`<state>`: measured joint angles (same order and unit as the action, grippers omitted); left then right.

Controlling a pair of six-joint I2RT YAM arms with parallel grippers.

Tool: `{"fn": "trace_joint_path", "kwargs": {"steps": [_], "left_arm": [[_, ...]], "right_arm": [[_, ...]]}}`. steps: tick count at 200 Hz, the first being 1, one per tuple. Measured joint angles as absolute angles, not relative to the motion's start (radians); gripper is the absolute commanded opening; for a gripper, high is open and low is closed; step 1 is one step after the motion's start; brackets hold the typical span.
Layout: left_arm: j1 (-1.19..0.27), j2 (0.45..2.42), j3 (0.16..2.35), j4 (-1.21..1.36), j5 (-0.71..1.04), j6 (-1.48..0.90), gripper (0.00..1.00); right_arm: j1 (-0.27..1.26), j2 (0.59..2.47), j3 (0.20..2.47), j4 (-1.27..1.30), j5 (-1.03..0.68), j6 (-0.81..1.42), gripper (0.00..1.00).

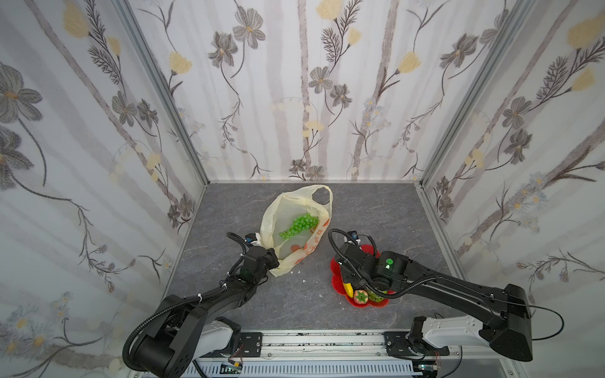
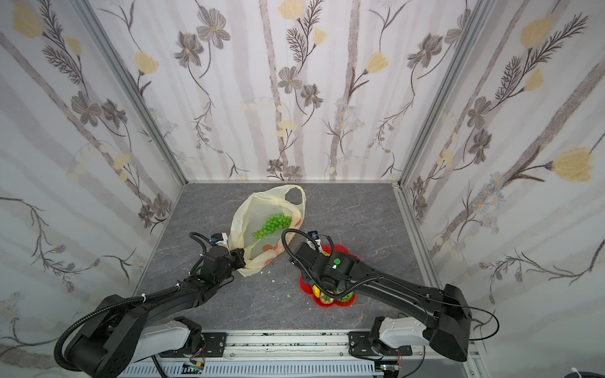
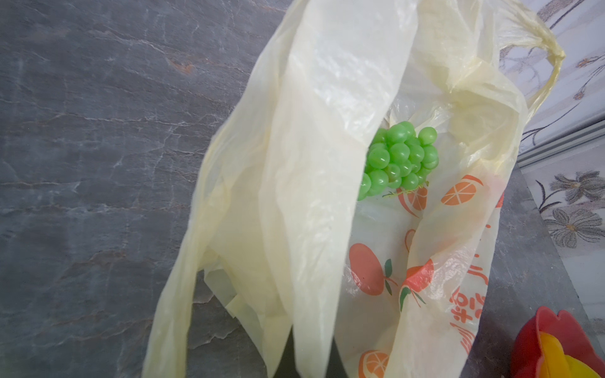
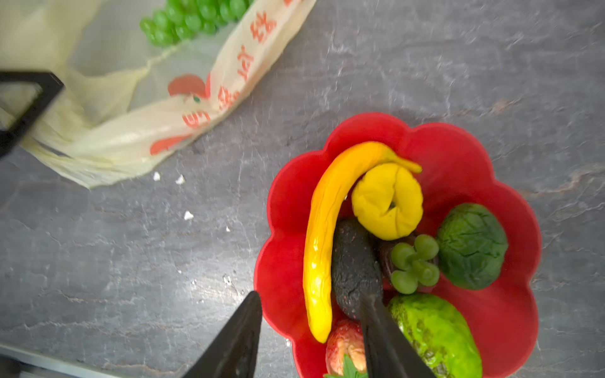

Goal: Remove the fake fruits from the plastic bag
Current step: 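Open the right gripper, raise it and move it over the bag, then lower the right gripper into the bag onto the green grapes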

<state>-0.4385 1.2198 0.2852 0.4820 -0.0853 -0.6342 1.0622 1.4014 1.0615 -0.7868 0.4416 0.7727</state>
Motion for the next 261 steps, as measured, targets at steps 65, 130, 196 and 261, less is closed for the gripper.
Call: {"fn": "trace_joint_path", "kwargs": {"steps": [65, 130, 196, 261], "left_arm": [[-0.458, 1.239, 0.287, 0.482, -0.039, -0.655, 0.00], [-0.530, 1.121, 0.240, 0.389, -0.074, -0.722, 0.00], [-0.572, 0.927, 0.163, 0.252, -0.135, -0.797, 0.00], [-0.575, 0.894, 0.146, 0.206, -0.149, -0.830, 0.00]], "right_arm": [[0.900, 1.431, 1.034, -0.409, 0.371, 0.700, 0.53], [0.826, 1.887, 1.353, -0.228, 0.128, 0.655, 0.55], [0.746, 2.275, 1.718, -0.250, -0.001, 0.616, 0.61], [0.711, 2.404, 1.827, -0.308, -0.045, 0.594, 0.73]]}}
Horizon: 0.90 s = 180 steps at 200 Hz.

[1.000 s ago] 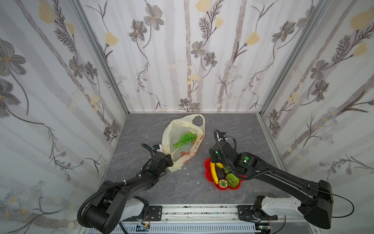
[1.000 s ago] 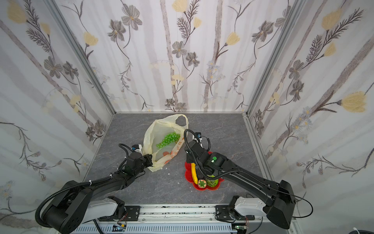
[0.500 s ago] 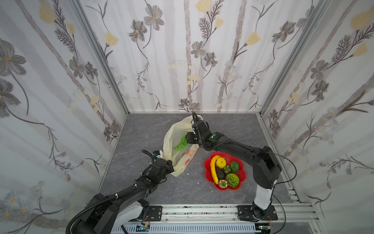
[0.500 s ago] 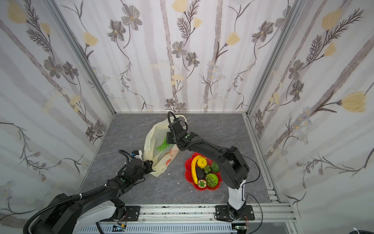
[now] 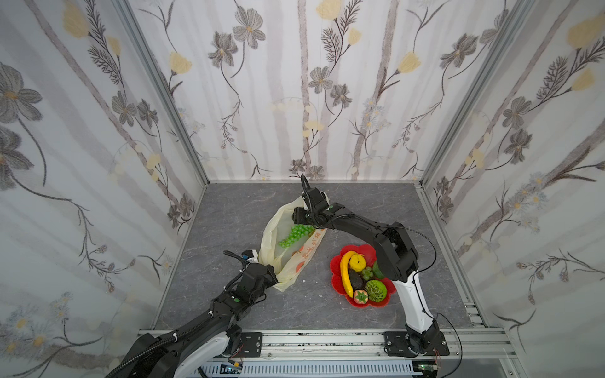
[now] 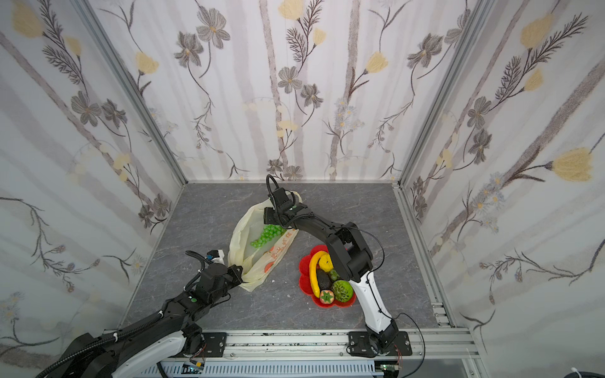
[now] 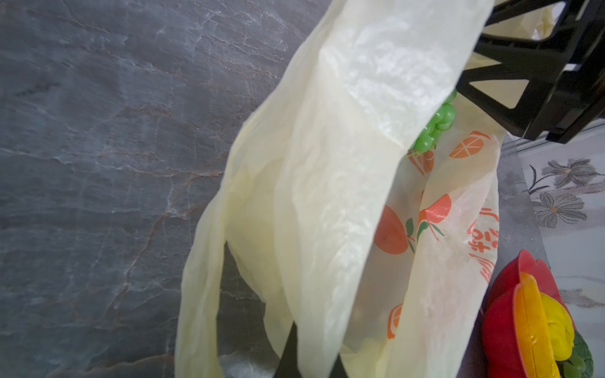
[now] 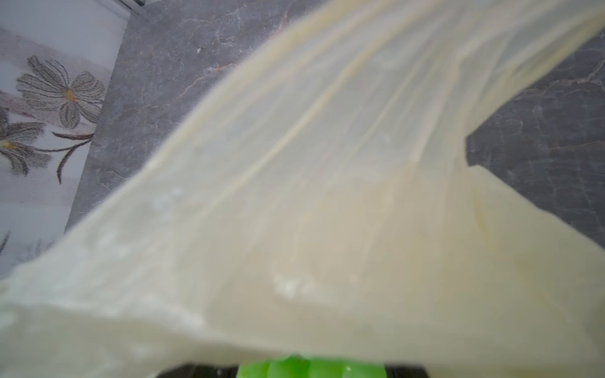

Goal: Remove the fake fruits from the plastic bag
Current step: 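Lower the right gripper into the bag onto the green grapes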

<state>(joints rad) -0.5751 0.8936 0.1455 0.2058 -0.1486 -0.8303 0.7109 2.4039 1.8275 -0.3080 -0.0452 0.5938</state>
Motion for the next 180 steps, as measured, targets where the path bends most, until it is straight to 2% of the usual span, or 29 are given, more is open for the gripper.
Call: {"fn": "trace_joint_path", "kwargs": {"steps": [30, 79, 121, 180], "left_arm": [[-0.575, 0.915, 0.148, 0.205, -0.158, -0.831, 0.00], [-0.577, 0.949, 0.164, 0.205, -0.161, -0.830, 0.00], [-0.579, 0.964, 0.165, 0.205, -0.174, -0.830, 0.00], [-0.579, 1.010, 0.188, 0.206, -0.179, -0.815, 0.00]], "right_arm": [[0.698, 2.412, 1.827, -0.353, -0.033, 0.585, 0.80], [0.697, 2.395, 1.753, -0.336, -0.069, 0.581, 0.80], [0.735, 2.292, 1.612, -0.290, -0.138, 0.575, 0.80], [0.815, 2.233, 1.509, -0.257, -0.189, 0.580, 0.68]]}}
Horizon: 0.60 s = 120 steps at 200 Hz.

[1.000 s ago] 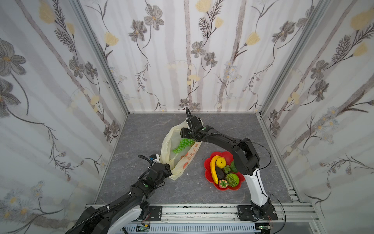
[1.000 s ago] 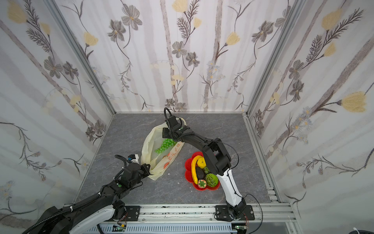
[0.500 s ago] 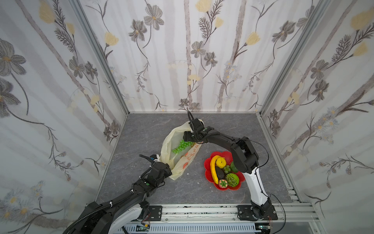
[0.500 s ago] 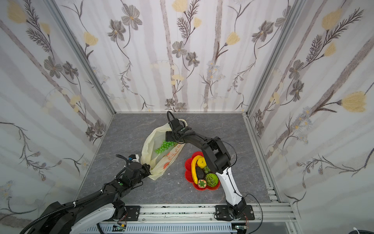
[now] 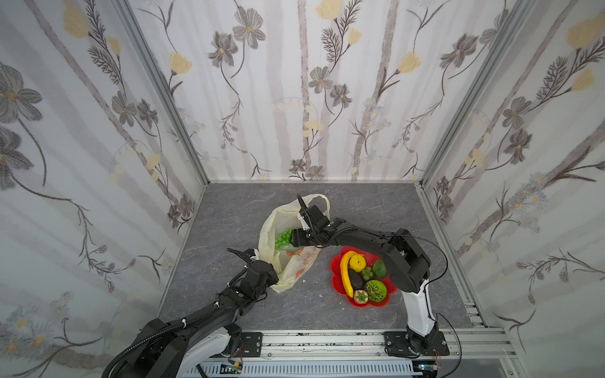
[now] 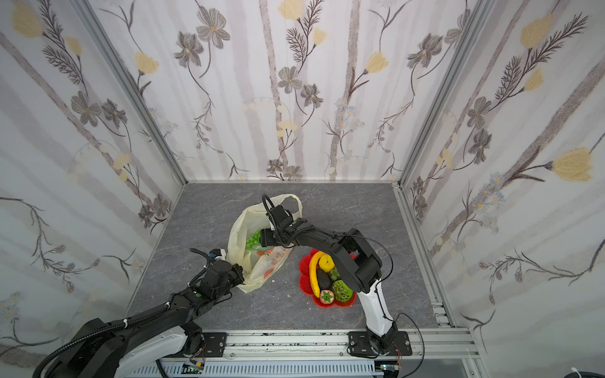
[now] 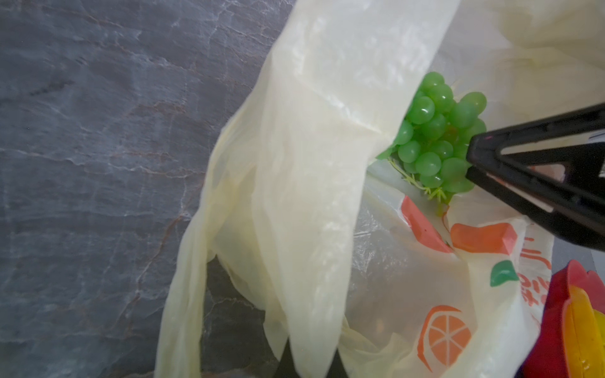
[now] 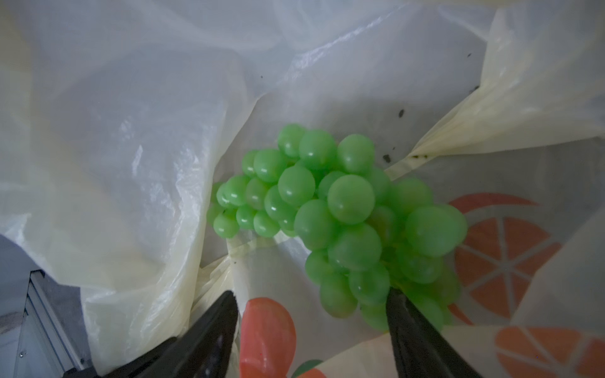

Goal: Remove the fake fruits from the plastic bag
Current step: 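Lower the right gripper into the bag onto the green grapes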

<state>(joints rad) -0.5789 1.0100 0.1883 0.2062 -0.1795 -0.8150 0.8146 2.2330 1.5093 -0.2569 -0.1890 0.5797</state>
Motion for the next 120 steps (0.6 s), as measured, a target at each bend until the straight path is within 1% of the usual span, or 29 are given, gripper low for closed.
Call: {"fn": "trace_joint_path", "kwargs": {"steps": [41, 62, 91, 108, 120], "left_arm": [[-0.579, 1.015, 0.189, 0.206, -0.180, -0.812, 0.00], [-0.579, 1.016, 0.189, 0.206, -0.180, -0.811, 0.00], [-0.579, 1.016, 0.189, 0.206, -0.180, -0.811, 0.00], [-0.579, 1.016, 0.189, 0.207, -0.180, -0.811, 0.00], [-0.579, 1.016, 0.189, 0.207, -0.180, -0.811, 0.00]], "right_arm": [[0.838, 2.190, 1.463, -0.251, -0.213, 0.587, 0.59], [0.817, 2.160, 1.439, -0.236, -0.204, 0.594, 0.55], [0.776, 2.138, 1.421, -0.214, -0.167, 0.594, 0.47], [0.771, 2.140, 1.419, -0.218, -0.151, 0.594, 0.47], [0.771, 2.145, 1.420, -0.217, -0.148, 0.593, 0.52]]}}
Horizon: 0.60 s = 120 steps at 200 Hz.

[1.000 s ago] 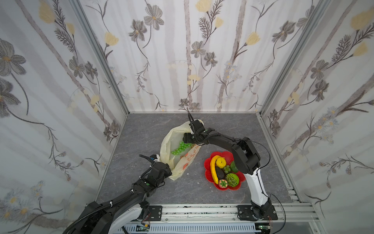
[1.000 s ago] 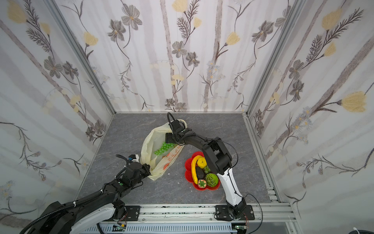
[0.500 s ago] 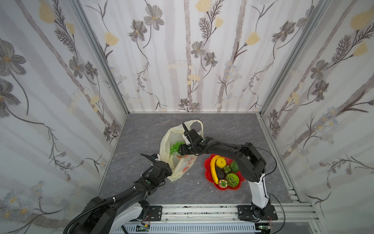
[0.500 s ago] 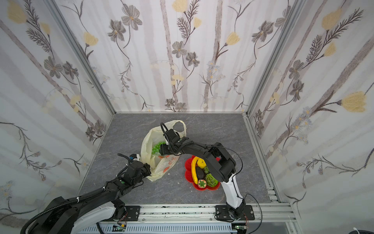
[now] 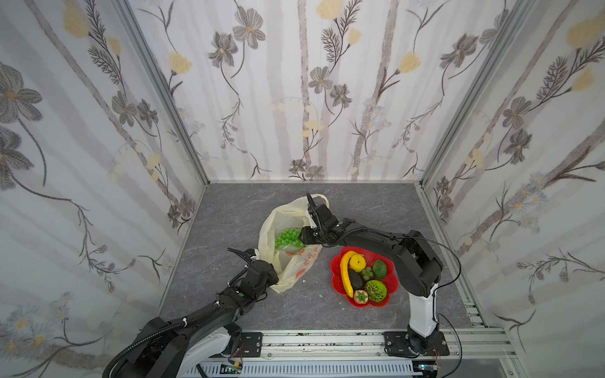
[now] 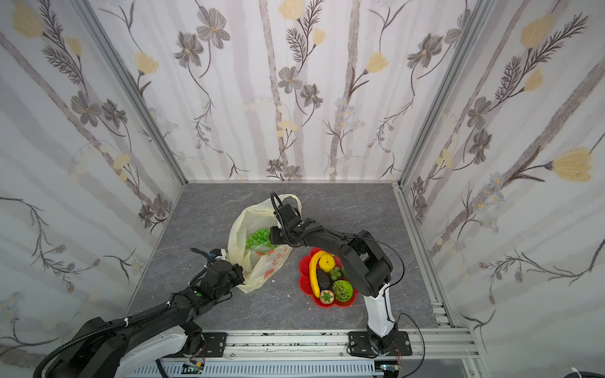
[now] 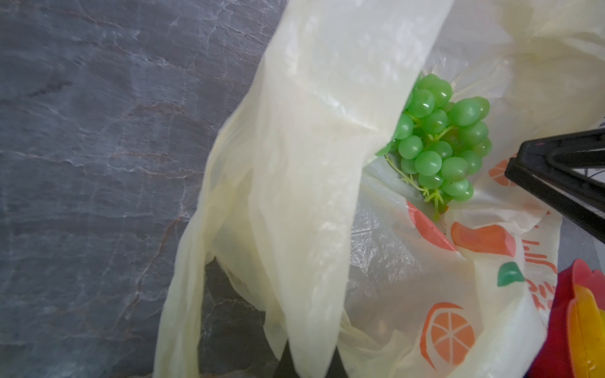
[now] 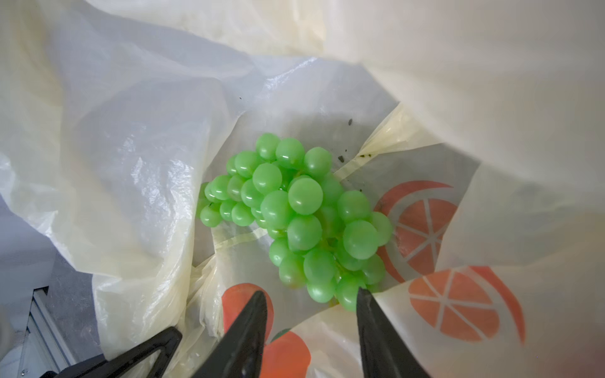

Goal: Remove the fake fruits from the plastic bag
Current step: 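Lower the right gripper into the bag onto the green grapes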

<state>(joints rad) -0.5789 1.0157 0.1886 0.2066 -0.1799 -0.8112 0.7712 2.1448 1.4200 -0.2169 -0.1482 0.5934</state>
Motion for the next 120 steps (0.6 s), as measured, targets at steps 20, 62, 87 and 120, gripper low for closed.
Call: {"fn": "trace_joint_path", "kwargs": {"steps": [20, 62, 87, 120], "left_arm": [[-0.579, 1.019, 0.189, 0.208, -0.180, -0.811, 0.00], [-0.580, 1.028, 0.189, 0.213, -0.179, -0.808, 0.00], [-0.581, 1.032, 0.189, 0.215, -0.179, -0.808, 0.00], [-0.581, 1.049, 0.192, 0.226, -0.179, -0.807, 0.00]], "right_arm": [[0.772, 2.168, 1.436, -0.222, -0.123, 0.590, 0.63], [0.779, 2.227, 1.491, -0.232, -0.096, 0.574, 0.75], [0.784, 2.261, 1.527, -0.237, -0.089, 0.567, 0.78], [0.789, 2.325, 1.587, -0.274, -0.080, 0.556, 0.79]]}}
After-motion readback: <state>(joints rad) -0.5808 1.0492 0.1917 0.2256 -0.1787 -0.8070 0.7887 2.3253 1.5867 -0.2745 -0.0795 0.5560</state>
